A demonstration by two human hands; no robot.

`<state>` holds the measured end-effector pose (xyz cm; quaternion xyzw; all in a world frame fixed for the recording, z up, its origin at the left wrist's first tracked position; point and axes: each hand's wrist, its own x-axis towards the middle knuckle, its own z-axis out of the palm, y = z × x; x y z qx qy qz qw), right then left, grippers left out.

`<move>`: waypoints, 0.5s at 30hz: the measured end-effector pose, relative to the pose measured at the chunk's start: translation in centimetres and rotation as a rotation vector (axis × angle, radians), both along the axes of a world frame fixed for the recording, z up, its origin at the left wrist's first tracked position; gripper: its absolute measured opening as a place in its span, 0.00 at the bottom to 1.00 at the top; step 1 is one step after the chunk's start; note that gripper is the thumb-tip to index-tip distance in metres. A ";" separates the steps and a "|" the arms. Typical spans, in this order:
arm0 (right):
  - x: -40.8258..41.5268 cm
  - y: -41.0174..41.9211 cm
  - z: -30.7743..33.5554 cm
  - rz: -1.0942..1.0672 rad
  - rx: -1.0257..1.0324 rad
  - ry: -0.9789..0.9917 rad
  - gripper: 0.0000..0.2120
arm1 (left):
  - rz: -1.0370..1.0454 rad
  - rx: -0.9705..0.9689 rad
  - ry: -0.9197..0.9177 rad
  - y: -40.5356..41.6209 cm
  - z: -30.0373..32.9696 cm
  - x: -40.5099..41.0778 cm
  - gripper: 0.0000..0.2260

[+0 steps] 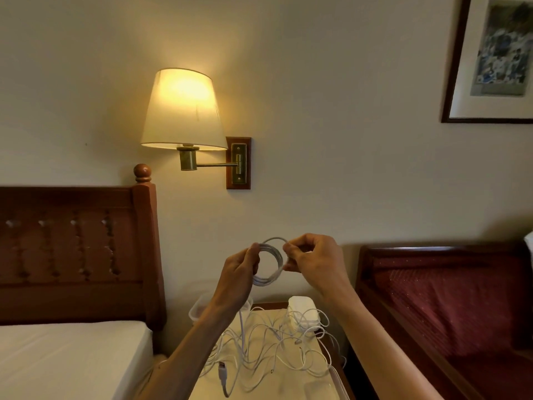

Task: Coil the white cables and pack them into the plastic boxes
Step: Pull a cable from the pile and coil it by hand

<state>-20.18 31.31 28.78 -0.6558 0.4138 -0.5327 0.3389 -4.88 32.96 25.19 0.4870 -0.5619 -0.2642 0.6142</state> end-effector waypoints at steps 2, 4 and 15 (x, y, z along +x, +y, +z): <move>0.9 0.4 -0.5 -0.014 -0.004 -0.063 0.01 | 0.009 0.004 0.010 0.0 0.0 -0.2 0.20; 1.7 0.8 -1.3 -0.052 -0.057 -0.063 0.02 | 0.019 0.012 0.020 0.1 0.2 -0.4 0.20; 1.7 -0.7 -4.6 -0.064 -0.642 0.111 0.06 | -0.077 0.101 0.195 0.9 0.9 -0.4 0.20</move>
